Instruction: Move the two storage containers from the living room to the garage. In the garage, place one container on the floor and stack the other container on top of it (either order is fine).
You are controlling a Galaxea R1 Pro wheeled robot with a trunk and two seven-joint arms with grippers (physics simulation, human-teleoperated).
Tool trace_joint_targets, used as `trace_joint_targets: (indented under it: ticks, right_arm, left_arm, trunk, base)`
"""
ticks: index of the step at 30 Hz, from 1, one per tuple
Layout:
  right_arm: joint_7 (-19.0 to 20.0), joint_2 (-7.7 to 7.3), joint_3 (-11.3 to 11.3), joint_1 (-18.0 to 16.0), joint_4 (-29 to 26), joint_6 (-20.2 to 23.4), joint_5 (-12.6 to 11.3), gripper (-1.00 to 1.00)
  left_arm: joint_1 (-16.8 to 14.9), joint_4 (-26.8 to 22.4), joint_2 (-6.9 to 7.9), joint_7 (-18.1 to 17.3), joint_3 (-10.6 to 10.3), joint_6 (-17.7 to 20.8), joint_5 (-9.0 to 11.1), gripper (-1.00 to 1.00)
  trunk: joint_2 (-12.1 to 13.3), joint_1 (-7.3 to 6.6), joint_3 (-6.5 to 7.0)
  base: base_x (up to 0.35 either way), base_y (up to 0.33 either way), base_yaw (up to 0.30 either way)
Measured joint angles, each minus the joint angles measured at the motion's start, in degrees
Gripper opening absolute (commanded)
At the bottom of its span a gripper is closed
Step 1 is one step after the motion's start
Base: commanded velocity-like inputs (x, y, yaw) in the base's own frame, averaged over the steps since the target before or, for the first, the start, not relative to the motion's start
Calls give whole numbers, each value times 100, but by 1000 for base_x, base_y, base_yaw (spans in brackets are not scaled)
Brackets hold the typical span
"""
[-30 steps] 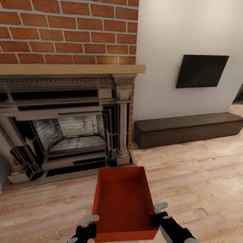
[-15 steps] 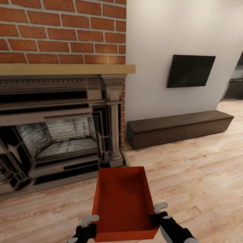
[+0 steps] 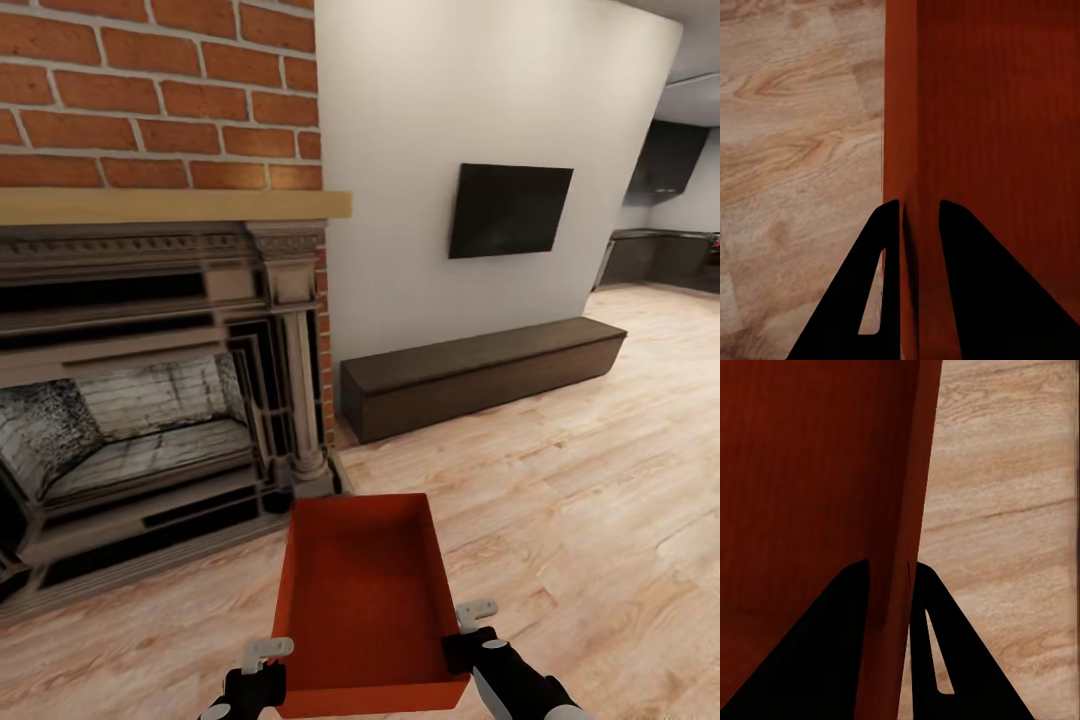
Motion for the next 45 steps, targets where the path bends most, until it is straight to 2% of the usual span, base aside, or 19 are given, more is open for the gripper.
trace_joint_targets:
  ticks: [21, 45]
  right_arm:
    - [0, -2, 7, -1, -5, 11, -3, -100]
    - [7, 0, -9, 0, -4, 20, 19, -100]
  left_arm:
    - [0, 3, 1, -16, 14, 3, 1, -100]
    - [1, 5, -2, -15, 20, 4, -2, -100]
  trunk:
    - [0, -1, -2]
    - [0, -1, -4]
  base:
    - [319, 15, -272]
    - [301, 0, -24]
